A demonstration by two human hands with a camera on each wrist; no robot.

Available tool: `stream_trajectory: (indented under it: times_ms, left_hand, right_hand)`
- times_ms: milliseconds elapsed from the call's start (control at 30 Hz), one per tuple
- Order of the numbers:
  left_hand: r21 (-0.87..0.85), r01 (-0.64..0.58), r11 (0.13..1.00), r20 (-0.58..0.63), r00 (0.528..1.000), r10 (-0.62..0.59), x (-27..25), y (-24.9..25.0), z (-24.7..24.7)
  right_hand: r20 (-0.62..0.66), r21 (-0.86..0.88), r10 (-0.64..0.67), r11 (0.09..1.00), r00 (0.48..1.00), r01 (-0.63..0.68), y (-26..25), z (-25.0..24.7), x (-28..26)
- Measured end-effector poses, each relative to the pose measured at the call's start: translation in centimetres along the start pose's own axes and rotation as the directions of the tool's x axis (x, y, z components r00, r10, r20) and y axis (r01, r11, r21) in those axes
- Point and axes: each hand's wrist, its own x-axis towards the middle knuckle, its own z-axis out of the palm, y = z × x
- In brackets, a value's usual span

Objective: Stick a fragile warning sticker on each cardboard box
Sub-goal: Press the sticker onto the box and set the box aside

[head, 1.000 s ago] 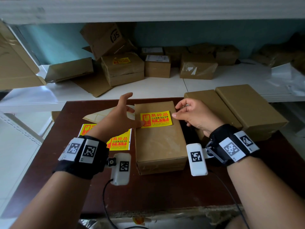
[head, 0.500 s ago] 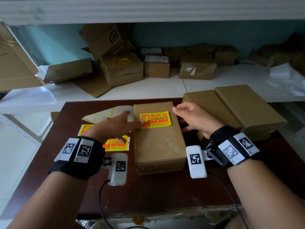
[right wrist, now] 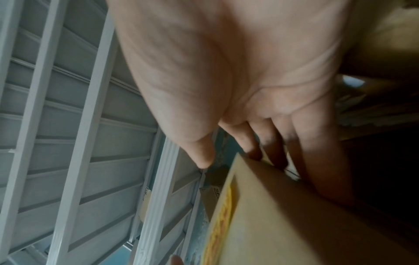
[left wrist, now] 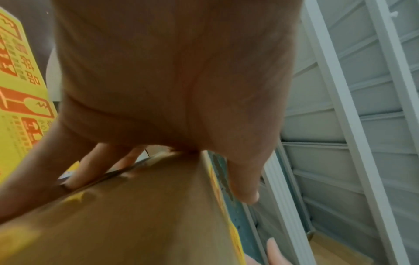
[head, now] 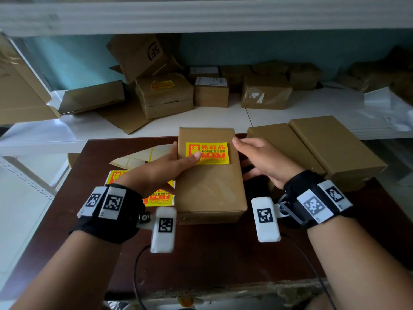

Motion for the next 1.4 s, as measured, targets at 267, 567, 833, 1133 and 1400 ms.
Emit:
stream_trajectory:
  times_ms: [267,567,833,1133,1400]
  left_hand:
    - [-0.137,-0.330,0.934,-0.202,0.932,0.300,0.9,0.9,0.9]
    - [-0.067,-0.416,0.907,-0.266,0.883,0.386,1.1,0.8,2.0]
    - [0.070,-0.432,0.899,-0.290,0.854,0.432,0.5,0.9,2.9]
    - [0.060,-0.399,0.915,-0.296,0.868,0.398,0.7,0.9,2.4]
    - [-0.037,-0.404,0.914,-0.266,0.886,0.381,0.9,0.7,1.3]
  right_hand:
    - [-0.242,0.202,-0.125,0.963,0.962,0.176,-0.5,0.0,0.3]
    - [-0.227,0.113,-0.251,0.953,0.941,0.282,-0.5,2.1,-0.1]
    - [-0.328,-0.091,-0.258,0.966,0.909,0.241,0.2,3.6,0.0]
    - [-0.422,0.020,-0.271,0.951,0.865,0.307,1.0,2.7,1.4]
    - [-0.372,0.120,-0.243,0.944,0.896,0.306,1.6,1.7,2.1]
